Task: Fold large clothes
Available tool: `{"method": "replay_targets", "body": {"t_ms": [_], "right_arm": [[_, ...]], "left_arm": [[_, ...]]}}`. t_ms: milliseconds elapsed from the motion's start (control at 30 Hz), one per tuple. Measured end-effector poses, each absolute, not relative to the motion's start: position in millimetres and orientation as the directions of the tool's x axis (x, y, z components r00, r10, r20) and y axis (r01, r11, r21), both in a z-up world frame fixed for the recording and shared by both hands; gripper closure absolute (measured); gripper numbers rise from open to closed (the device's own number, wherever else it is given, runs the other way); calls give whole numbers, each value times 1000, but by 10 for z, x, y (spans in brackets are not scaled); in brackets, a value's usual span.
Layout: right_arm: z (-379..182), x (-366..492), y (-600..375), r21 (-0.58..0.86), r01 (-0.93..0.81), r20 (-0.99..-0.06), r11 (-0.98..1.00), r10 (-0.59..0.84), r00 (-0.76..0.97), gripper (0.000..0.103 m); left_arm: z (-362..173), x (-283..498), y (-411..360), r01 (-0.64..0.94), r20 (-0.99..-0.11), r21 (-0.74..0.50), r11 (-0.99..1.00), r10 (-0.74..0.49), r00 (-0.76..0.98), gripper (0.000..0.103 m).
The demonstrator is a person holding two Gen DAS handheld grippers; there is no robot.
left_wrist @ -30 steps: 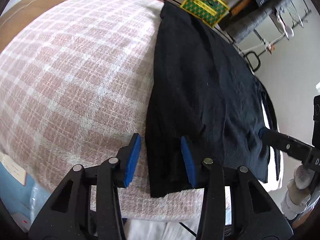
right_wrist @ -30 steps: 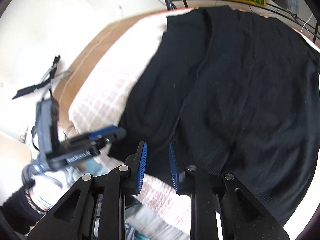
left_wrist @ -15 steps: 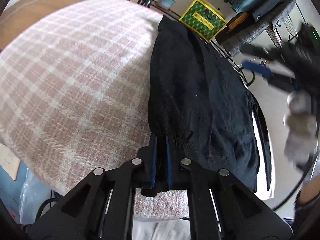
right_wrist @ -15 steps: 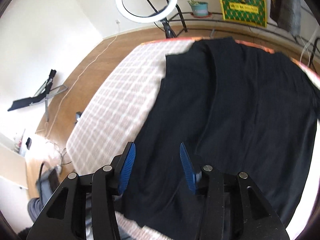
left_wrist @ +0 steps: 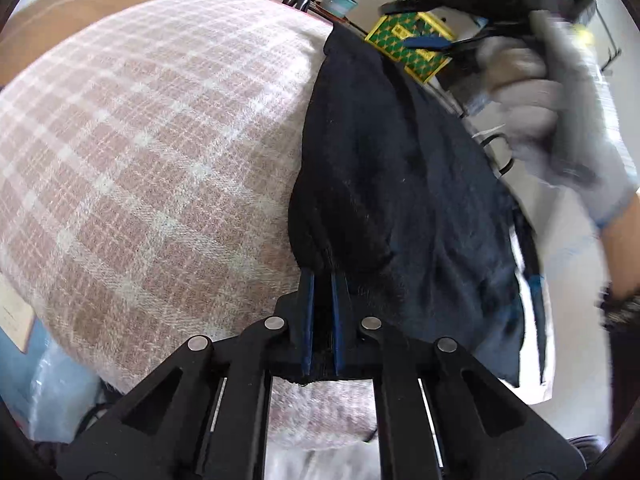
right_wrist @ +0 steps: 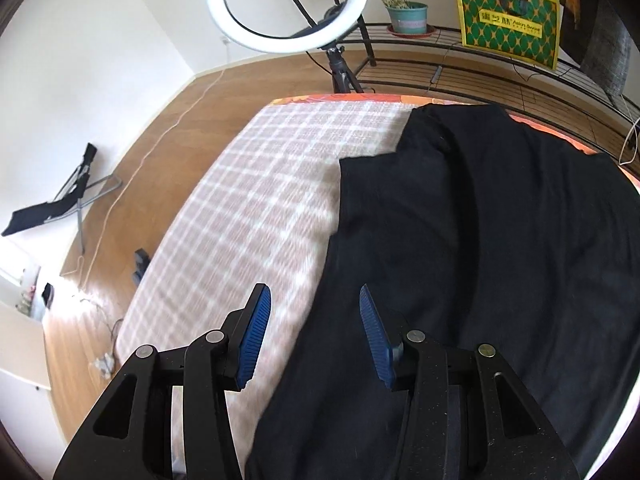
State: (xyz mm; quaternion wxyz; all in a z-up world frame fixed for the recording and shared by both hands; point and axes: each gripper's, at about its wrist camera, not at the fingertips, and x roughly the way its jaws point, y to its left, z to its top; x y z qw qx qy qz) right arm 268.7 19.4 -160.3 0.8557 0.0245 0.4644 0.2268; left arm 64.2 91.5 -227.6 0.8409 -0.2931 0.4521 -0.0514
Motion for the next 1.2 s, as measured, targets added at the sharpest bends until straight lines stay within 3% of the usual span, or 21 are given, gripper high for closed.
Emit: {"method": "replay_targets", "body": {"t_ms": [133, 200, 433, 667, 767, 833, 867, 900, 1033, 1200], "right_arm": [[-1719, 3042, 456, 215, -337, -805, 917, 362, 471, 58], [-1784, 3225, 625, 177, -327, -819, 928, 323, 474, 52], [-2063, 3667, 1122, -143, -262, -842, 954, 22, 539, 52], [-2288, 3933, 1134, -211, -214, -860, 954, -77, 505, 52], [-2304, 3926, 1137, -247, -223, -845, 943, -97, 526, 65], [-2295, 3930, 1116, -269, -219, -837, 938, -115, 535, 84], [-2286, 3939, 1095, -271, -218, -835, 938, -116, 539, 88], [-2274, 3949, 1061, -265, -221, -834, 939, -109, 540, 94], [-2196, 3954, 905, -183, -241, -841, 953, -25, 540, 96], [-1983, 4007, 379, 193, -216, -808, 957, 279, 518, 96]], "left_arm": [[-2126, 609, 931, -152, -701, -559, 815, -366, 612, 98], [-2082, 612, 947, -145, -692, -567, 811, -373, 618, 98], [-2037, 640, 927, -137, -693, -555, 820, -365, 622, 98], [-2125, 656, 910, -153, -706, -550, 821, -359, 611, 98], [-2103, 652, 893, -154, -706, -548, 822, -356, 612, 98], [-2093, 657, 875, -153, -707, -544, 825, -353, 613, 98], [-2087, 657, 867, -152, -707, -542, 826, -351, 614, 98], [-2078, 656, 856, -151, -708, -538, 829, -348, 615, 98], [-2020, 642, 829, -141, -703, -529, 837, -339, 625, 98], [-1864, 605, 707, -92, -685, -501, 860, -330, 649, 98]]}}
